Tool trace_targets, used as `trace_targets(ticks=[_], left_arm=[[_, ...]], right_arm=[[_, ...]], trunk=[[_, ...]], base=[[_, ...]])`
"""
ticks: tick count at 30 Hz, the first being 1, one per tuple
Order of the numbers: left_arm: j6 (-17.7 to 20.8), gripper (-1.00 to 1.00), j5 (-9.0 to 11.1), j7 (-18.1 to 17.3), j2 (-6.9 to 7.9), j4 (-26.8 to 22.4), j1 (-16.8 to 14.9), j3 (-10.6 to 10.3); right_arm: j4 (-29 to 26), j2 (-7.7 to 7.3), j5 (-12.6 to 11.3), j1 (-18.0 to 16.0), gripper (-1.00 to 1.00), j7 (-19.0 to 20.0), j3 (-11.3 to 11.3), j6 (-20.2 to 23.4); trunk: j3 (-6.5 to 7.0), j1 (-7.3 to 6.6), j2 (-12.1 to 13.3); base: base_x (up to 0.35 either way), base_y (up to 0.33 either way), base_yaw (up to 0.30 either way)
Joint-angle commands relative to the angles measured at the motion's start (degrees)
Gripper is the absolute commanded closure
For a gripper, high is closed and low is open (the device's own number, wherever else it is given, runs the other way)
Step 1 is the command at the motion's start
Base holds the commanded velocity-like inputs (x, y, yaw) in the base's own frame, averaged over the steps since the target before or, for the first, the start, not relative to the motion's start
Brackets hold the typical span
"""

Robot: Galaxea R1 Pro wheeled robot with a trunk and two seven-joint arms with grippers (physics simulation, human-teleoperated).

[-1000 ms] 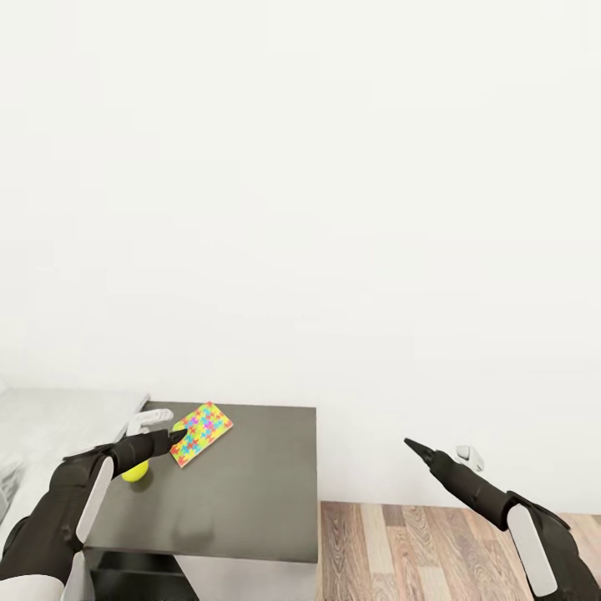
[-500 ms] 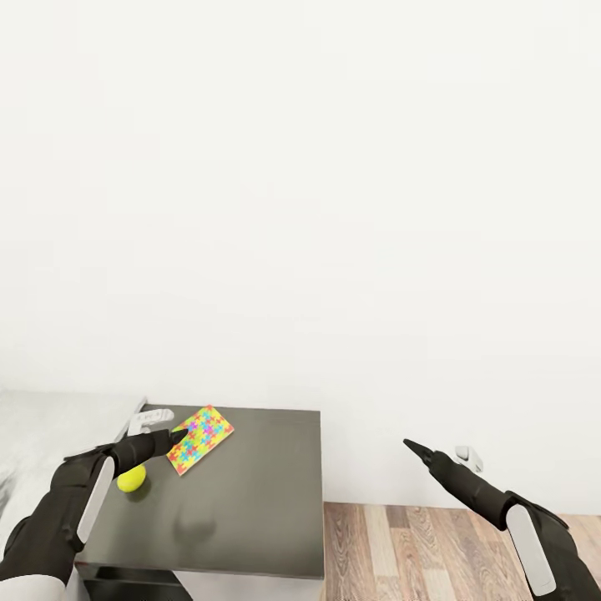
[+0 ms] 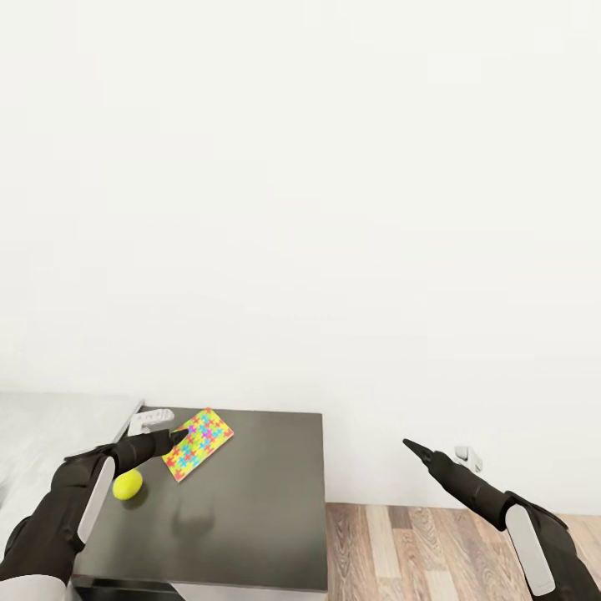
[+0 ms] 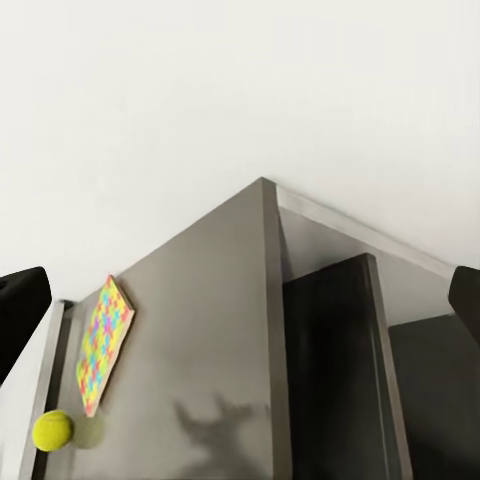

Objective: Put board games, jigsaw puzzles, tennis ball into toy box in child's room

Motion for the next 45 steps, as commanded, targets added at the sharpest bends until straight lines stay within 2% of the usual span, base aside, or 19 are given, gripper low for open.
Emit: trace_targets(ticks=[1, 25, 45], left_arm=[[0.5, -1.0, 0.6, 0.0, -0.01, 0.0, -0.1, 0.1], [0.5, -1.0, 0.5, -0.2, -0.03, 0.0, -0.1, 0.1], [0.5, -1.0, 0.5, -0.2, -0.03, -0.1, -0.1, 0.0]], right_arm=[[0.0, 0.02, -0.2, -0.1, -1.0, 0.1, -0.1, 0.4], [-0.3, 0.14, -0.2, 0.0, -1.0, 0.8, -0.1, 0.3], [-0.3, 0.15, -0.2, 0.0, -1.0, 0.9, -0.1, 0.3]], trunk=[[-0.14, 0.04, -0.1], [-0.17, 0.04, -0.1], [-0.17, 0.04, -0.1]], base=[[0.063, 0.011, 0.0], [0.013, 0.001, 0.0], [0.186, 0.017, 0.0]])
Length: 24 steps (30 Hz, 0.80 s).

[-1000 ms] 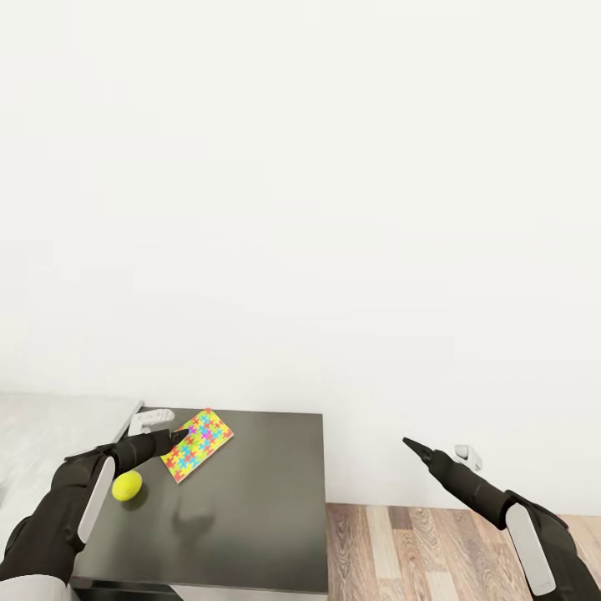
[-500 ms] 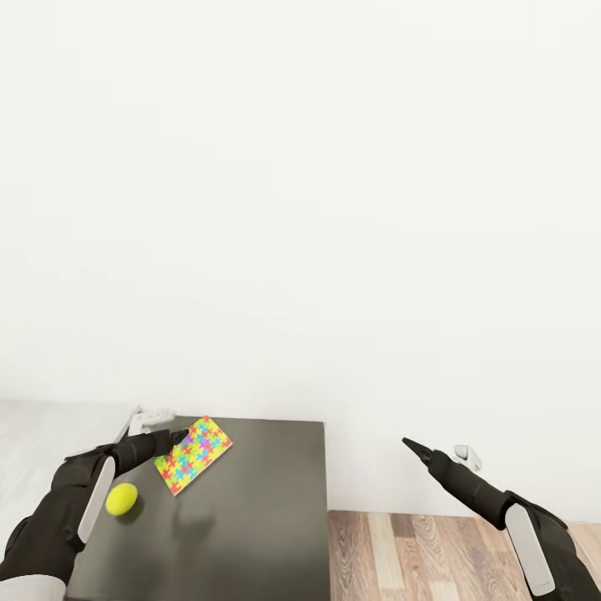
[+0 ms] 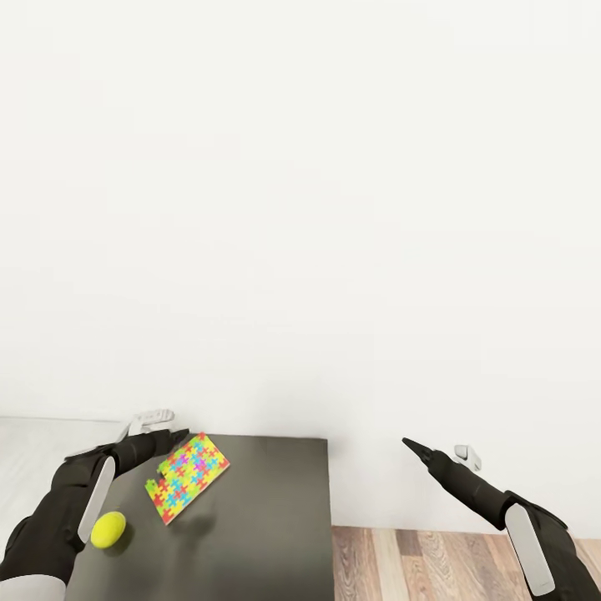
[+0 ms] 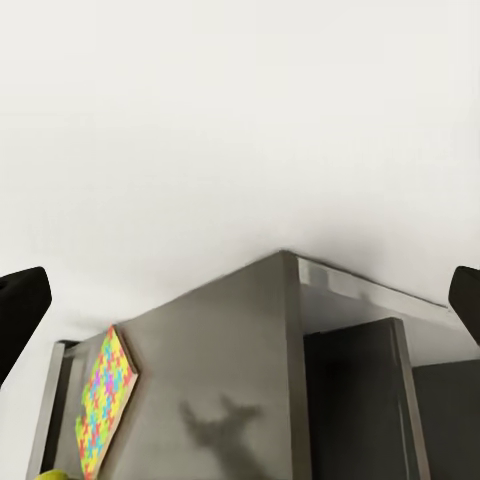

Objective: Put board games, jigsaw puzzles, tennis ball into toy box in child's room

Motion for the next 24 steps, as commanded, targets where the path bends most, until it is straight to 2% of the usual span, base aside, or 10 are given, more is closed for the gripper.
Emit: trace_targets(ticks=[1, 24], left_arm=[[0.5, -1.0, 0.6, 0.0, 0.0, 0.0, -0.1, 0.1], [0.5, -1.0, 0.6, 0.0, 0.0, -0.1, -0.1, 0.1]], right_arm=[[0.0, 0.01, -0.2, -0.1, -1.0, 0.1, -0.1, 0.4], [-0.1, 0.01, -0.2, -0.1, -1.0, 0.1, -0.1, 0.3]], trunk=[[-0.12, 0.05, -0.1], [-0.12, 0.05, -0.1]], base=[[0.136, 0.021, 0.0], [0.015, 0.002, 0.0]])
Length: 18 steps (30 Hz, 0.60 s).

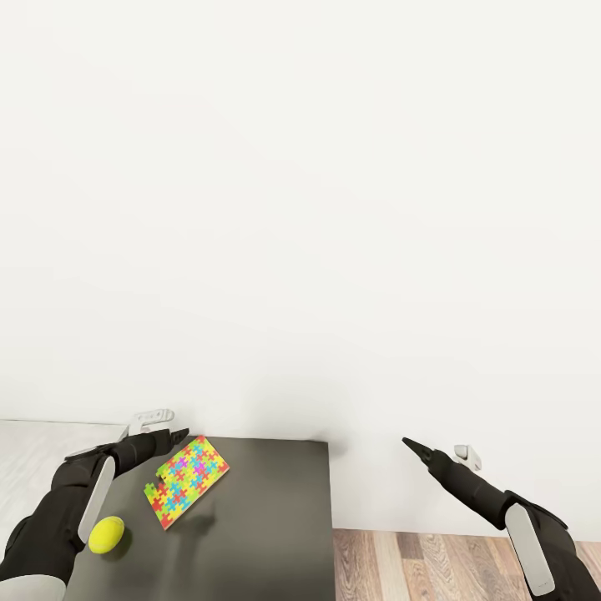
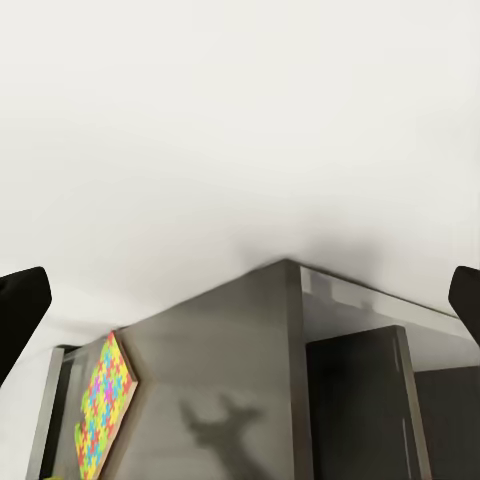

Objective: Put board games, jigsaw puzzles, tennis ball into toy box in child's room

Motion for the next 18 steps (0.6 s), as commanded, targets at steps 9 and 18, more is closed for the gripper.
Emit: trace_targets(ticks=[9, 18], left_arm=[[0.5, -1.0, 0.6, 0.0, -0.01, 0.0, -0.1, 0.1], [0.7, -1.0, 0.5, 0.0, 0.34, 0.0, -0.1, 0.0]], right_arm=[[0.0, 0.01, -0.2, -0.1, -1.0, 0.1, -0.1, 0.4], [0.0, 0.01, -0.2, 0.0, -1.0, 0.1, -0.1, 0.4]], trunk=[[-0.12, 0.04, -0.1], [-0.12, 0.04, -0.1]], base=[[0.0, 0.0, 0.0], [0.0, 0.0, 0.0]])
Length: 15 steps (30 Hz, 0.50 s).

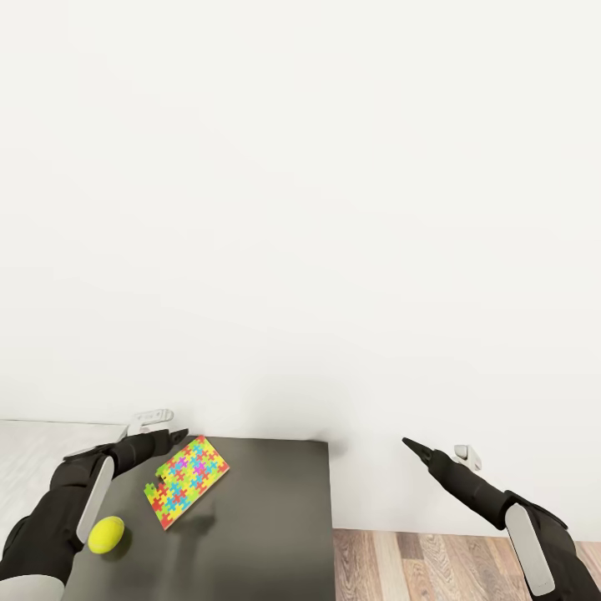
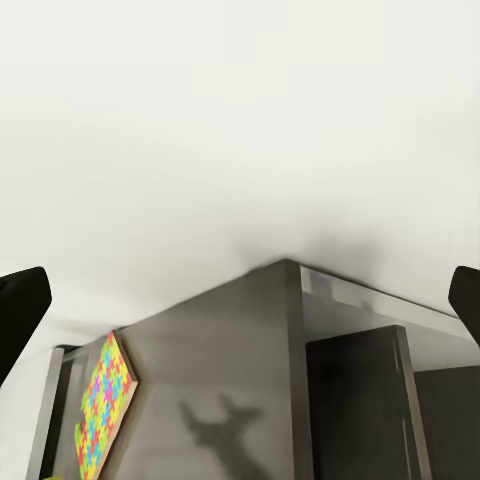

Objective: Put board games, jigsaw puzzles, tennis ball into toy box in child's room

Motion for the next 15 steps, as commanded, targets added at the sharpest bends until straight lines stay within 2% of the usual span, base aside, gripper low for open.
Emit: trace_targets(ticks=[1, 11, 15], left_arm=[[0.5, -1.0, 0.6, 0.0, 0.05, -0.1, -0.1, 0.1], [0.8, -1.0, 0.0, 0.3, 0.48, 0.2, -0.1, -0.5], [1.0, -1.0, -1.5, 0.4, 1.05, 0.3, -0.1, -0.6]], right_arm=[[0.0, 0.01, -0.2, -0.1, -1.0, 0.1, -0.1, 0.4], [0.0, -0.09, -0.2, -0.1, -1.0, 0.1, -0.1, 0.4], [0.1, -0.14, -0.2, -0.1, -1.0, 0.1, -0.2, 0.5]], trunk=[[-0.12, 0.04, -0.1], [-0.12, 0.04, -0.1], [-0.12, 0.04, -0.1]], base=[[0.0, 0.0, 0.0], [0.0, 0.0, 0.0], [0.0, 0.0, 0.0]])
